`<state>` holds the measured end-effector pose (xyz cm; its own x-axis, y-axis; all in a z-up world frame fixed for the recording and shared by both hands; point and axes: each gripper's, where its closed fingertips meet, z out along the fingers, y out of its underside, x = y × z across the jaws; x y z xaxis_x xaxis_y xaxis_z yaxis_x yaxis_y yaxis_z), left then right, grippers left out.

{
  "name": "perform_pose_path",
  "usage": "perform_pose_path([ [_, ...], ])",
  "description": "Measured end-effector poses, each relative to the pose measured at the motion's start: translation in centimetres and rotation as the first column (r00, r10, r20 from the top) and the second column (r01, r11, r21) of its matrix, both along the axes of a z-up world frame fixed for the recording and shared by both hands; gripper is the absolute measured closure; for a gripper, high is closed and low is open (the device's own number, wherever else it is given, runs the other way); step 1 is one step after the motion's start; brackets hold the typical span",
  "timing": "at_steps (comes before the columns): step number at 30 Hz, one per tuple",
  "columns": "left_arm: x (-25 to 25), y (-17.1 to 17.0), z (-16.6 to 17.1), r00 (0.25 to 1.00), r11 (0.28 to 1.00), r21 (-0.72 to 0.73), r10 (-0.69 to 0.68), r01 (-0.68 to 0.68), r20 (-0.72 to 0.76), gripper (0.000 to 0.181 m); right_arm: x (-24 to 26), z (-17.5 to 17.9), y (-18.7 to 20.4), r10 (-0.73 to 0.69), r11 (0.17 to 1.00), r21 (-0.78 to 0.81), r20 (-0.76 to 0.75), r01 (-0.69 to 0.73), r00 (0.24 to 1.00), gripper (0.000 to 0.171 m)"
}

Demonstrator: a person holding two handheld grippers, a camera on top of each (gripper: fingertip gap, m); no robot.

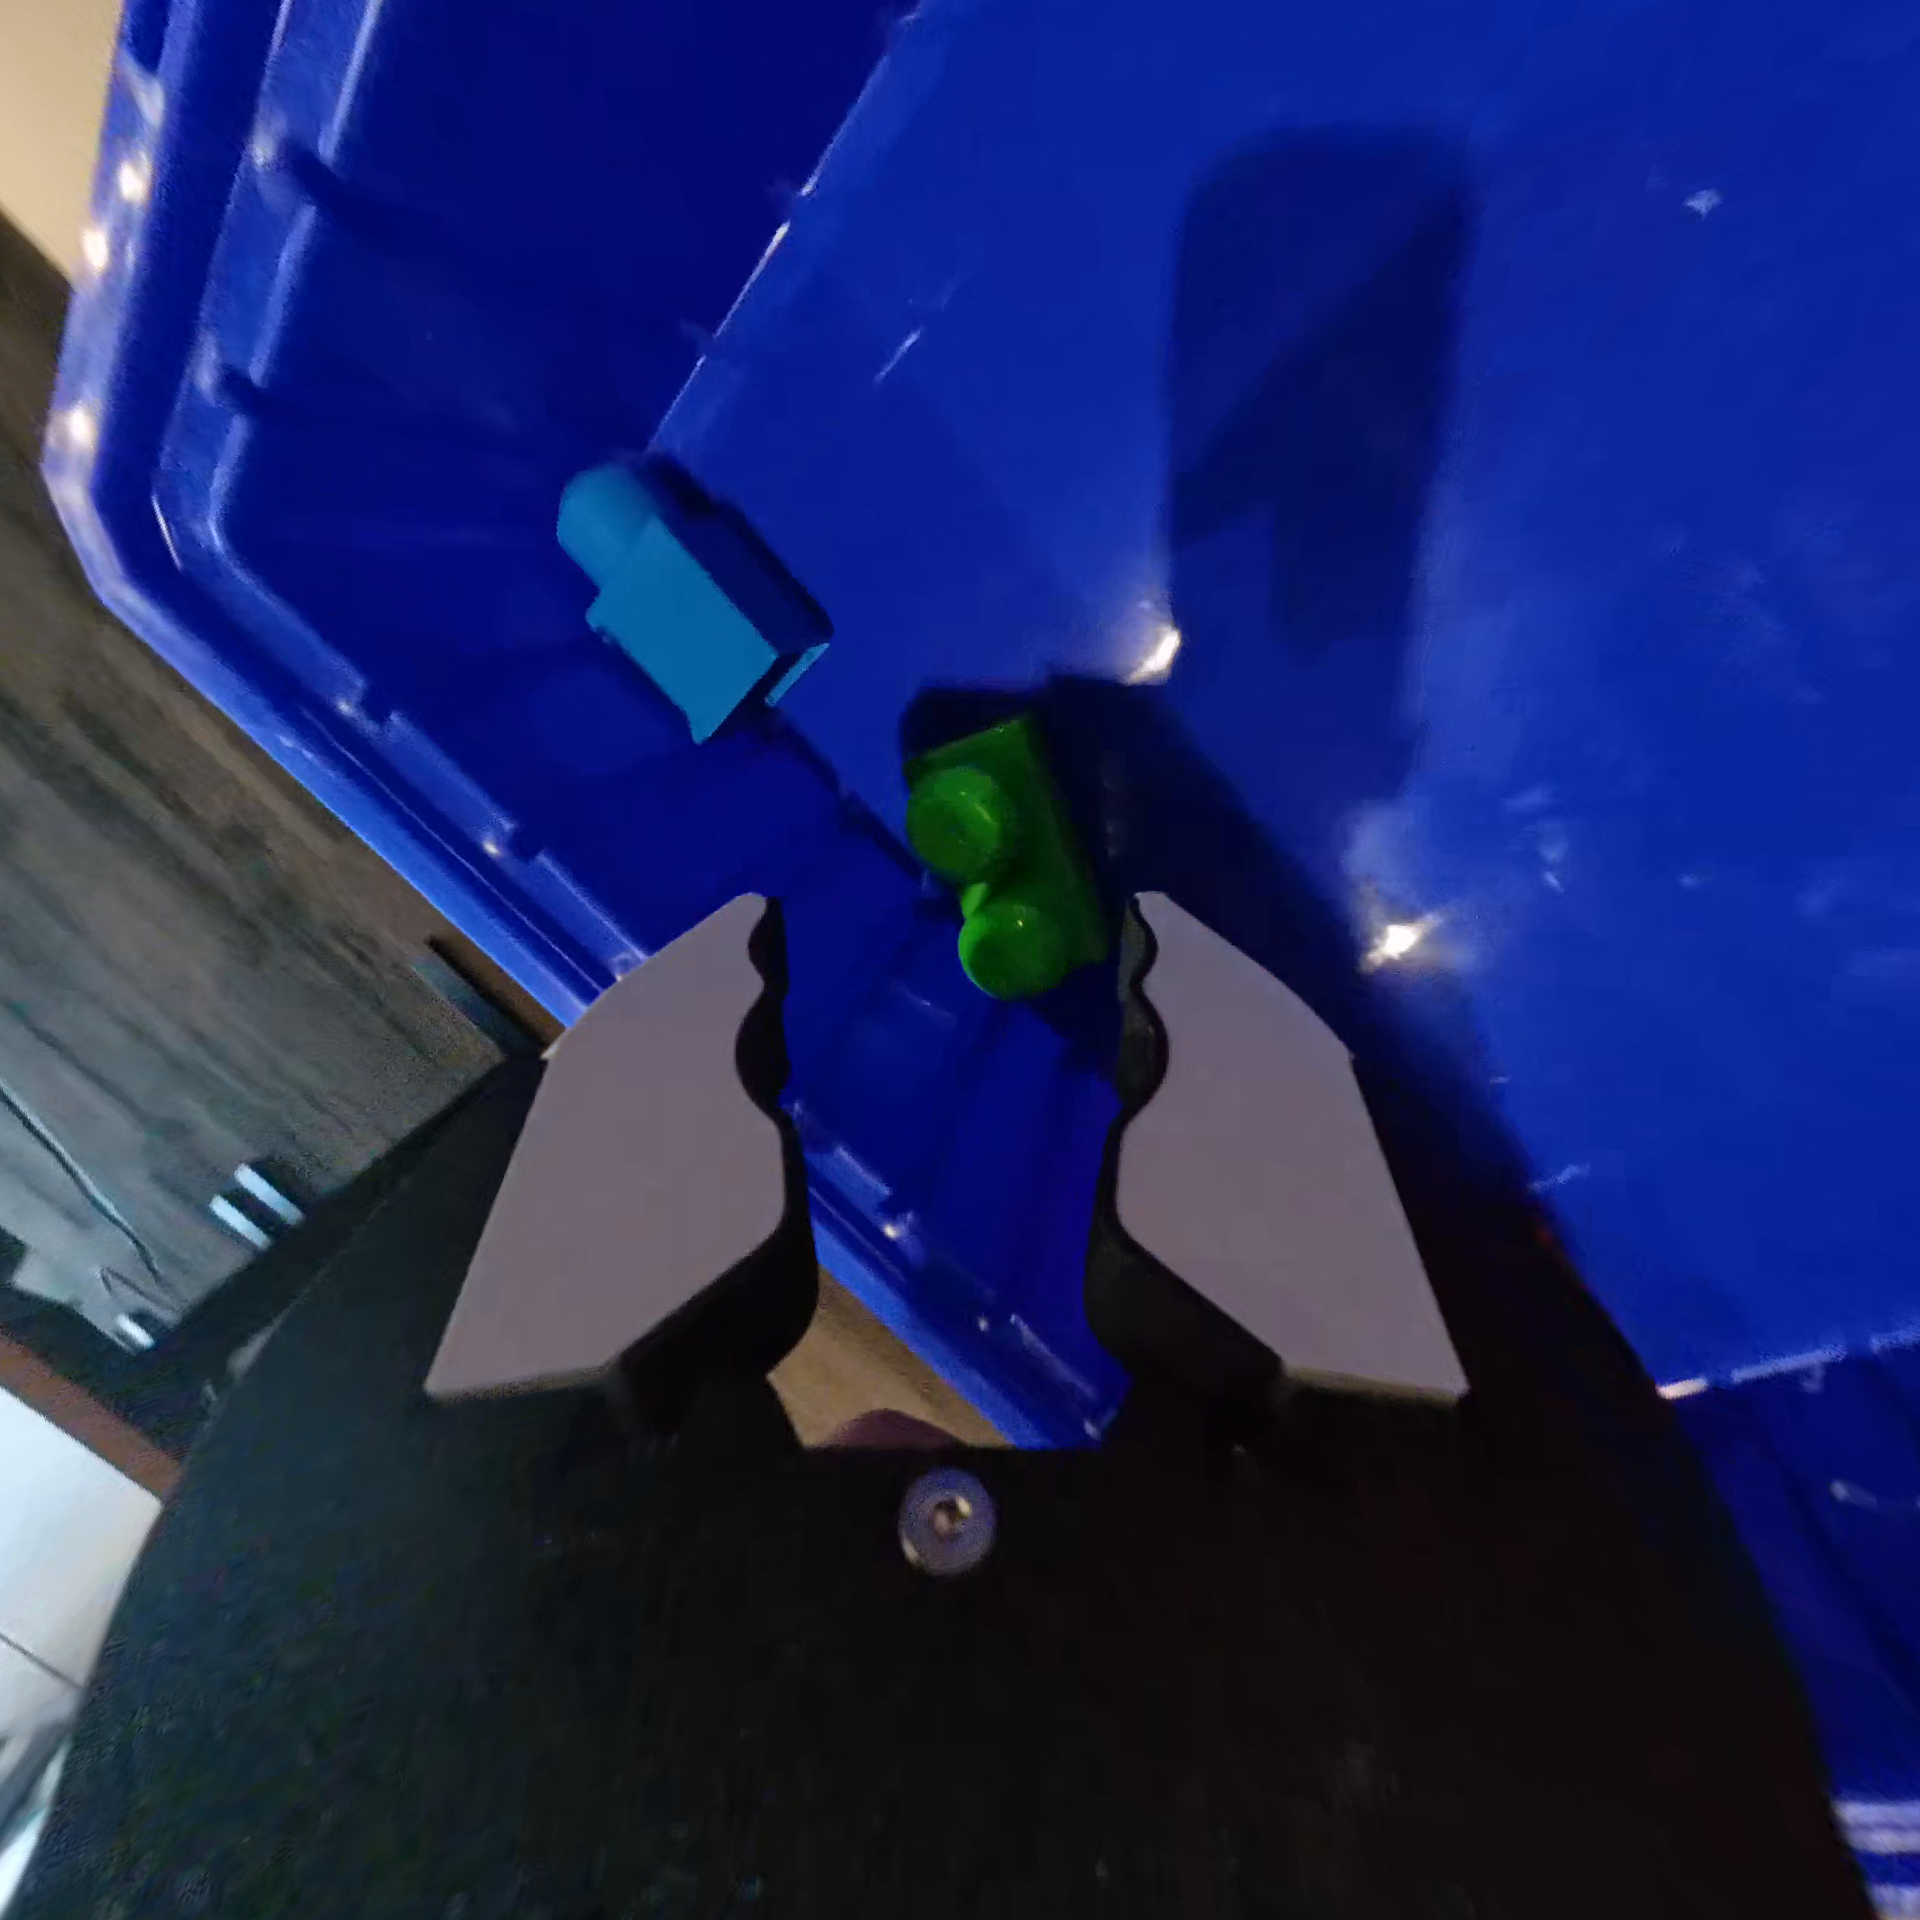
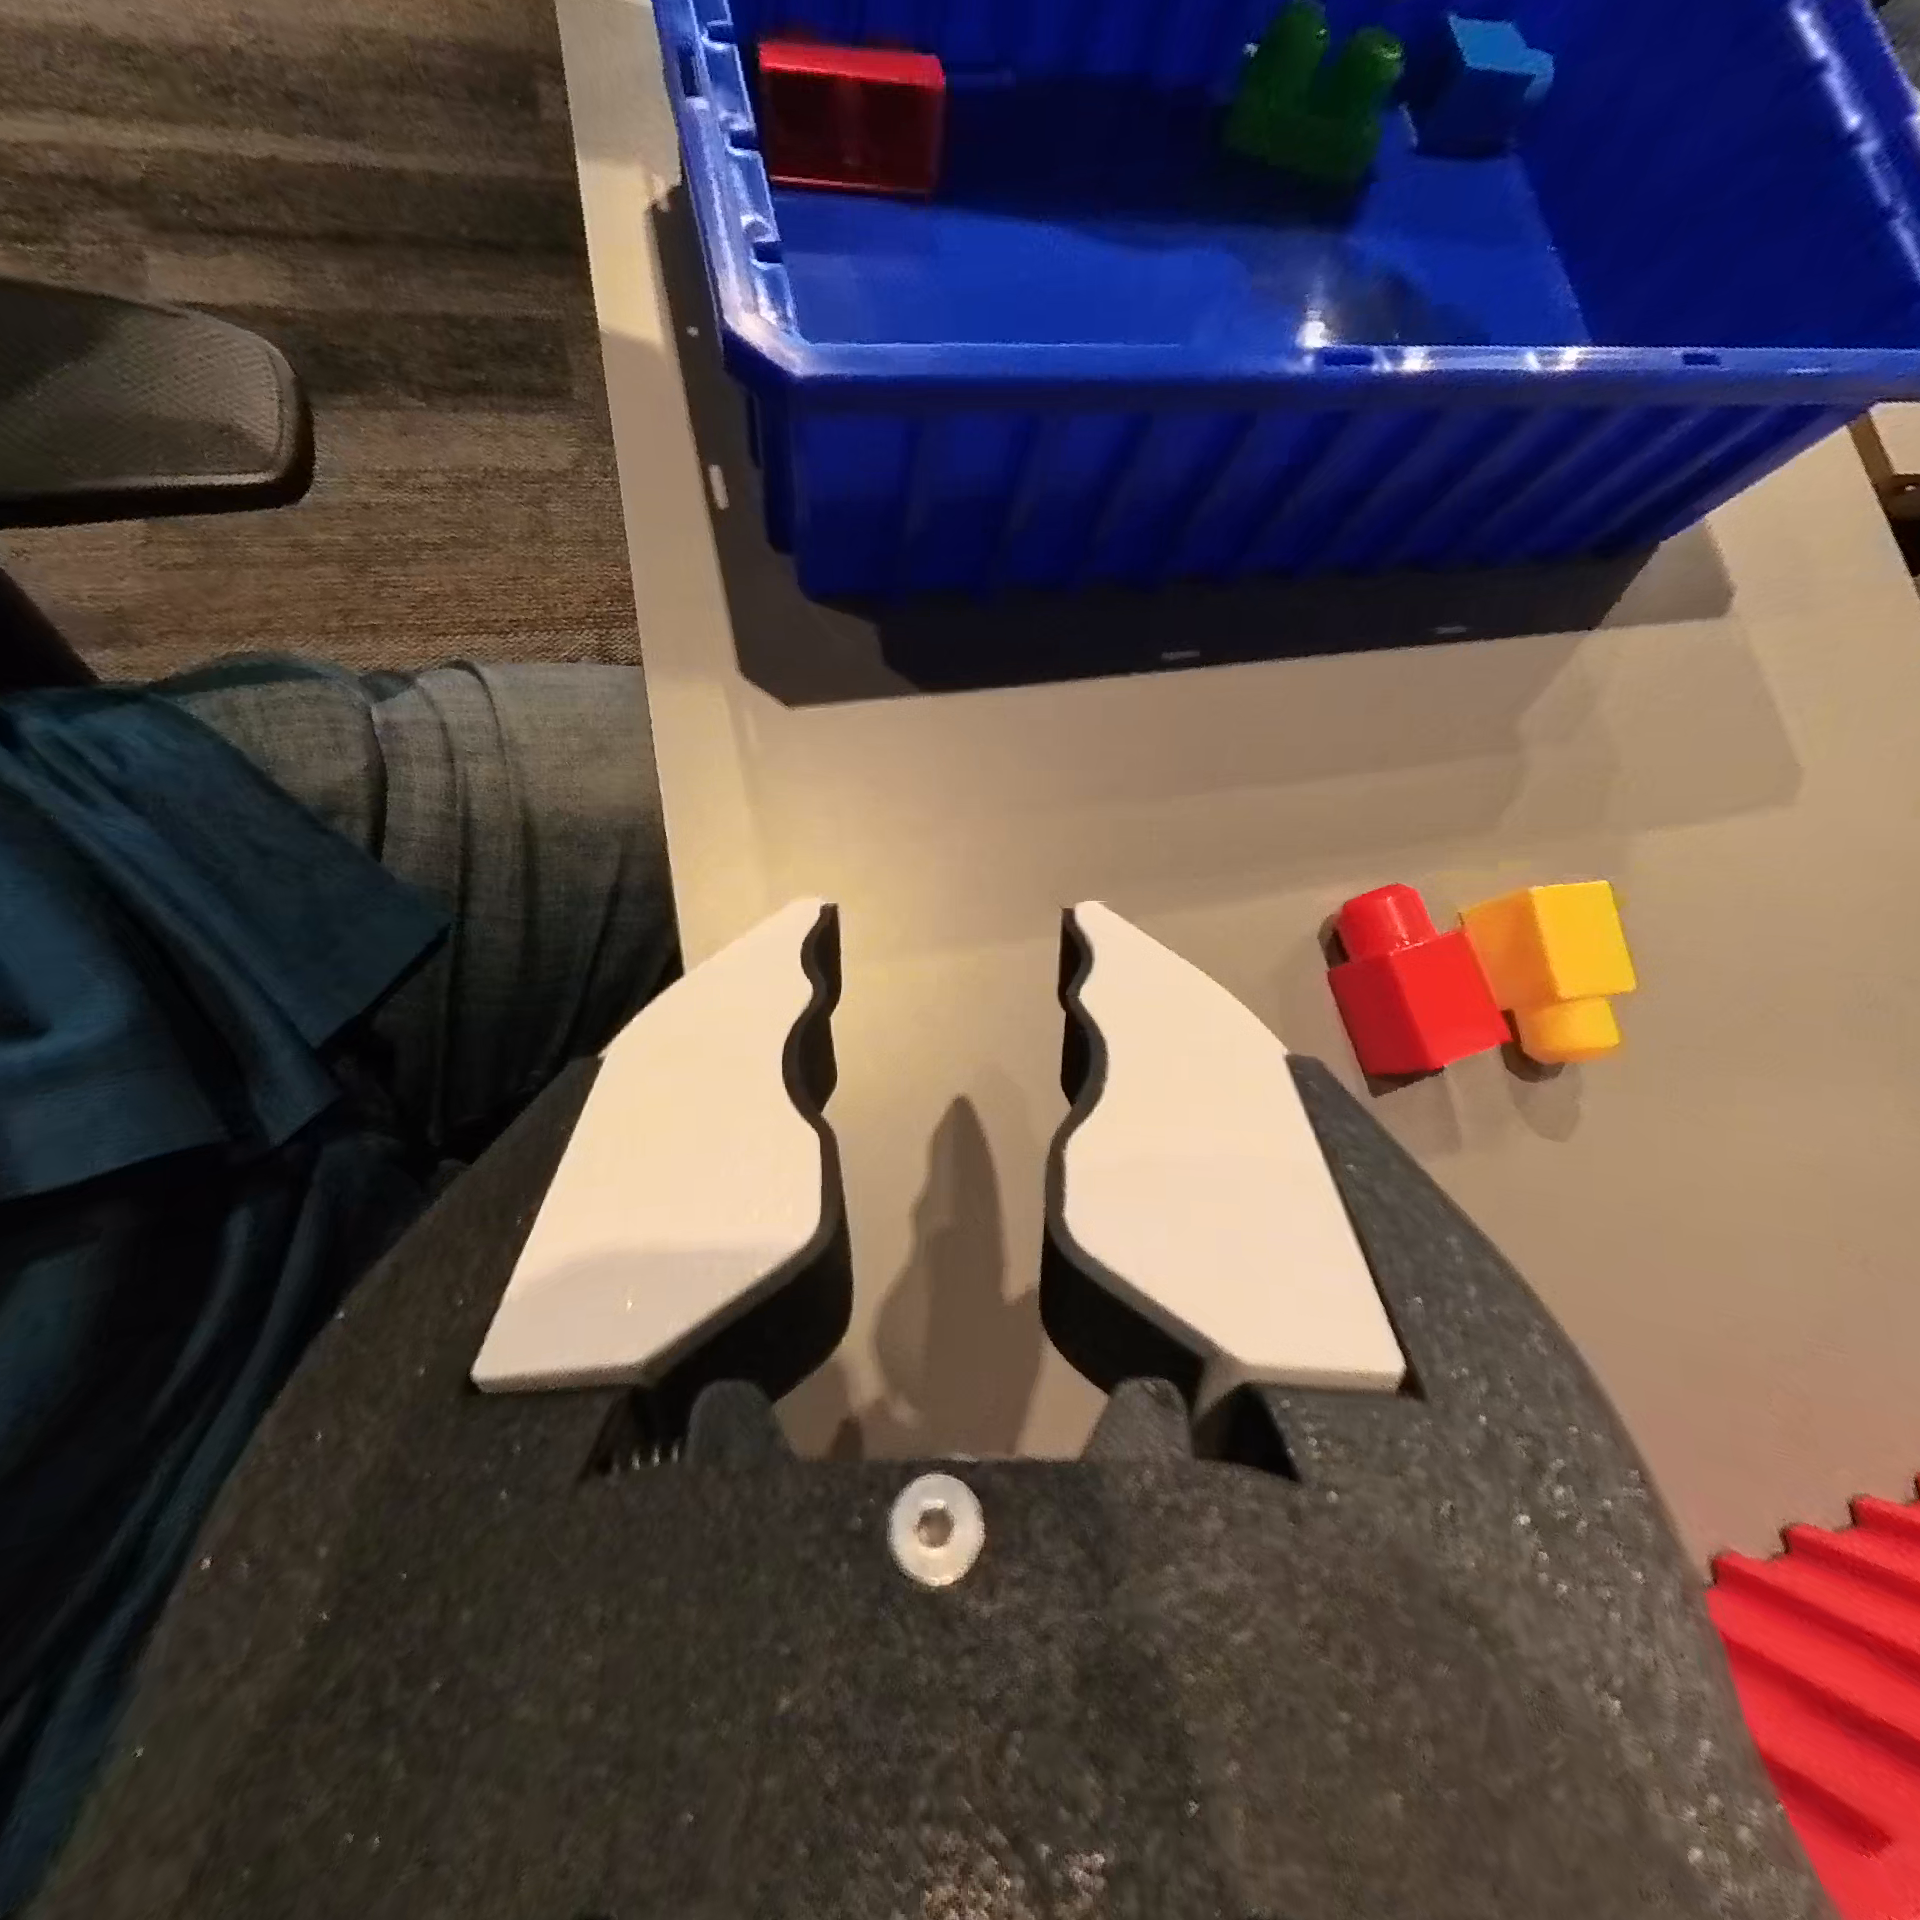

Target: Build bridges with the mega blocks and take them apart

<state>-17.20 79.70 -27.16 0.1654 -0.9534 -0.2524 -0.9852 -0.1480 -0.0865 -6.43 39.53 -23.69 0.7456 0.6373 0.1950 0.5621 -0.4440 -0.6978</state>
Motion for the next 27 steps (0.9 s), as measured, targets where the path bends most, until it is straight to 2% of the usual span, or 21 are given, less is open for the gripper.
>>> perform_pose_path([
  [5,-0.3,1.5,-1.9,0.990,0.989,0.046,0.140,-0.139,-0.015,0.114,-0.2,-0.2,-0.1,0.015,1.000,-0.001,-0.004,-0.015,1.000,0.132],
  [11,-0.1,1.3,-2.7,0.988,0.990,0.070,0.125,-0.119,-0.090,0.109,0.0,-0.5,-0.1,0.019,1.000,-0.006,-0.013,-0.019,1.000,0.132],
  [12,0.2,0.7,-3.1,0.989,0.993,0.042,0.116,-0.112,-0.091,0.117,0.0,-0.5,-0.1,0.021,1.000,-0.007,-0.011,-0.021,1.000,0.132],
  [13,0.2,0.4,-3.4,0.989,0.994,0.038,0.107,-0.104,-0.100,0.108,0.0,-0.6,-0.1,0.023,1.000,-0.009,-0.010,-0.023,1.000,0.132],
  [16,-0.5,0.6,-4.0,0.978,0.992,0.118,0.060,-0.037,-0.198,0.106,-0.1,-0.7,-0.1,0.026,1.000,-0.011,-0.012,-0.026,1.000,0.132],
  [18,-0.4,0.5,-4.4,0.975,0.991,0.132,0.044,-0.016,-0.216,0.098,-0.2,-0.8,0.0,0.029,0.999,-0.014,-0.012,-0.029,1.000,0.132],
  [20,-0.4,0.4,-4.6,0.973,0.992,0.130,0.031,-0.001,-0.228,0.097,-0.3,-0.9,-0.1,0.033,0.999,-0.019,-0.008,-0.033,0.999,0.132],
  [22,-0.2,0.1,-4.6,0.974,0.995,0.104,0.015,0.009,-0.227,0.101,-0.3,-1.0,-0.1,0.034,0.999,-0.018,-0.002,-0.034,0.999,0.132],
  [23,0.0,-0.8,-4.8,0.978,0.999,0.044,0.001,0.008,-0.210,0.124,-0.3,-1.0,-0.1,0.034,0.999,-0.018,-0.001,-0.034,0.999,0.132],
  [25,0.6,-2.4,-5.4,0.985,0.998,-0.059,-0.019,0.008,-0.171,0.129,-0.2,-0.9,-0.1,0.033,0.999,-0.015,-0.003,-0.033,0.999,0.132],
  [27,0.0,-2.6,-5.8,0.976,0.998,-0.061,-0.042,0.030,-0.216,0.129,-0.2,-0.9,-0.1,0.031,0.999,-0.014,-0.006,-0.031,1.000,0.132],
])
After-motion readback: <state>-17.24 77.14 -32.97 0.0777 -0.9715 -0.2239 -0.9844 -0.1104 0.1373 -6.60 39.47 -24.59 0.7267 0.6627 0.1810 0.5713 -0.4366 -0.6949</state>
